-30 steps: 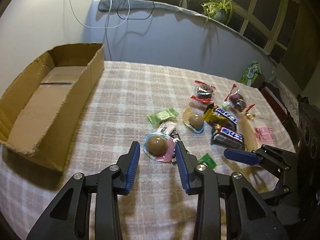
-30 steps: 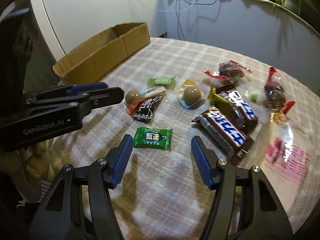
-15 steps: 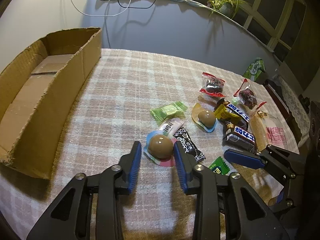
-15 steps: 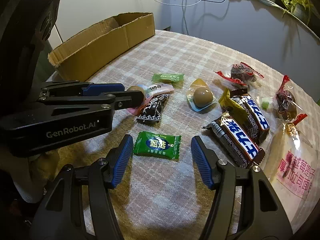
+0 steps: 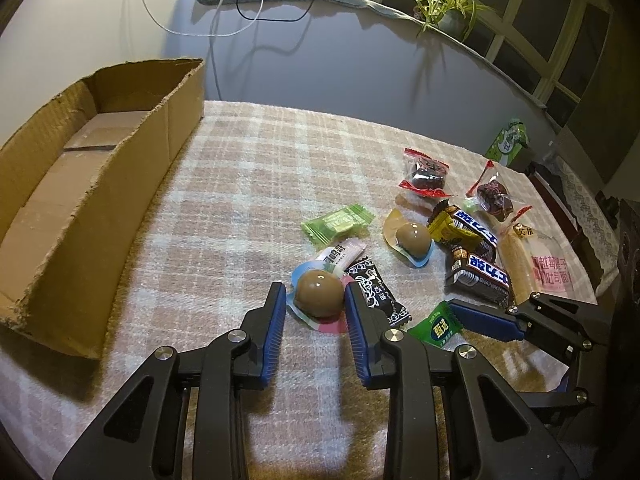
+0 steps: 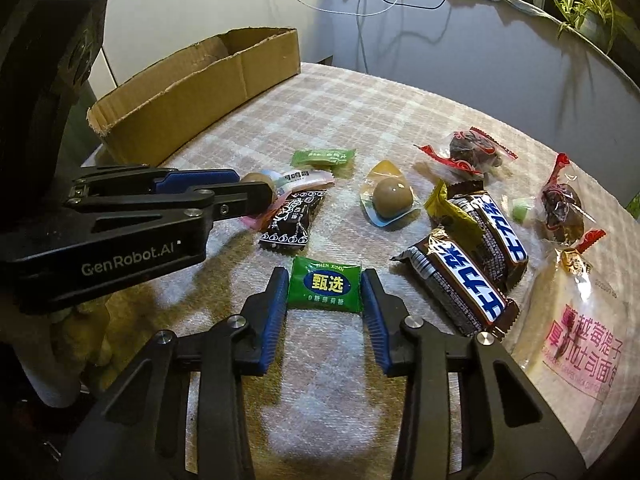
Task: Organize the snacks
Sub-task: 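Close left tool on the chocolate egg while right tool grasps the green candy, then carry both snacks over the box and open both tools to drop them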
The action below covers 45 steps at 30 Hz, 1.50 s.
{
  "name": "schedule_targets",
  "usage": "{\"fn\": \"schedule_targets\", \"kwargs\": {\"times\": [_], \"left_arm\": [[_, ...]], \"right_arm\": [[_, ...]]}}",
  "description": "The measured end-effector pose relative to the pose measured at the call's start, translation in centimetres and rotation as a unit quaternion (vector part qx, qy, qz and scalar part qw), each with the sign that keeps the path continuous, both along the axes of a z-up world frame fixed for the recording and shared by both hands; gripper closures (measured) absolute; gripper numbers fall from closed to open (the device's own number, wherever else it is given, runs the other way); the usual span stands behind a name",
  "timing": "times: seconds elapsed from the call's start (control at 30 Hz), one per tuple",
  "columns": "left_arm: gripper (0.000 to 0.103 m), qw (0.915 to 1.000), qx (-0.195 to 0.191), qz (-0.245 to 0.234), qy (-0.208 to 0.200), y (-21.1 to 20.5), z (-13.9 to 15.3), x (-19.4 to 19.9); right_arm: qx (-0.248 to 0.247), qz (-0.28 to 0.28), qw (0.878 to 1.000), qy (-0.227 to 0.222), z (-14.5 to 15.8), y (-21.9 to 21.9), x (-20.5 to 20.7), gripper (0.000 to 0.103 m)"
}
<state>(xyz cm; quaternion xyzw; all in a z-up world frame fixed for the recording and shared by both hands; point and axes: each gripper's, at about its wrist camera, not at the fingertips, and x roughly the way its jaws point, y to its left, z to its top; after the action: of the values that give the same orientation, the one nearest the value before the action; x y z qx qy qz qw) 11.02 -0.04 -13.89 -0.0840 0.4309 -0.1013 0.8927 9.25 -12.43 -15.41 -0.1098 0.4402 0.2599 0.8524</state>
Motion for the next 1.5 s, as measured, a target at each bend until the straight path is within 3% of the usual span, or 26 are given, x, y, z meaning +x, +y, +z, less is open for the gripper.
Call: {"fn": "schedule_targets", "kwargs": {"times": [0.47, 0.8, 1.13, 1.5], "left_arm": [[0.075, 0.9998, 0.002, 0.010, -0.020, 0.5, 1.4, -1.2], [0.075, 0.9982, -0.001, 0.028, -0.052, 2.4, 3.8, -2.4], [0.075, 0.9934, 0.004, 0.078, -0.085, 7.1, 6.2, -3.4], [0.075, 0.9870, 0.016, 0.131, -0.092, 12.1, 6.4, -3.7]], "right_arm": [[0.037, -0.014, 0.999, 0.010, 0.6, -1.5, -0.5, 0.065], [0.051, -0.009, 0.999, -0.014, 3.3, -1.1, -0.4, 0.065], [0.058, 0.027, 0.997, -0.051, 6.7, 3.3, 1.9, 0.065], [0.066, 0.075, 0.992, -0.072, 8.9, 10.1, 4.2, 0.065]]}}
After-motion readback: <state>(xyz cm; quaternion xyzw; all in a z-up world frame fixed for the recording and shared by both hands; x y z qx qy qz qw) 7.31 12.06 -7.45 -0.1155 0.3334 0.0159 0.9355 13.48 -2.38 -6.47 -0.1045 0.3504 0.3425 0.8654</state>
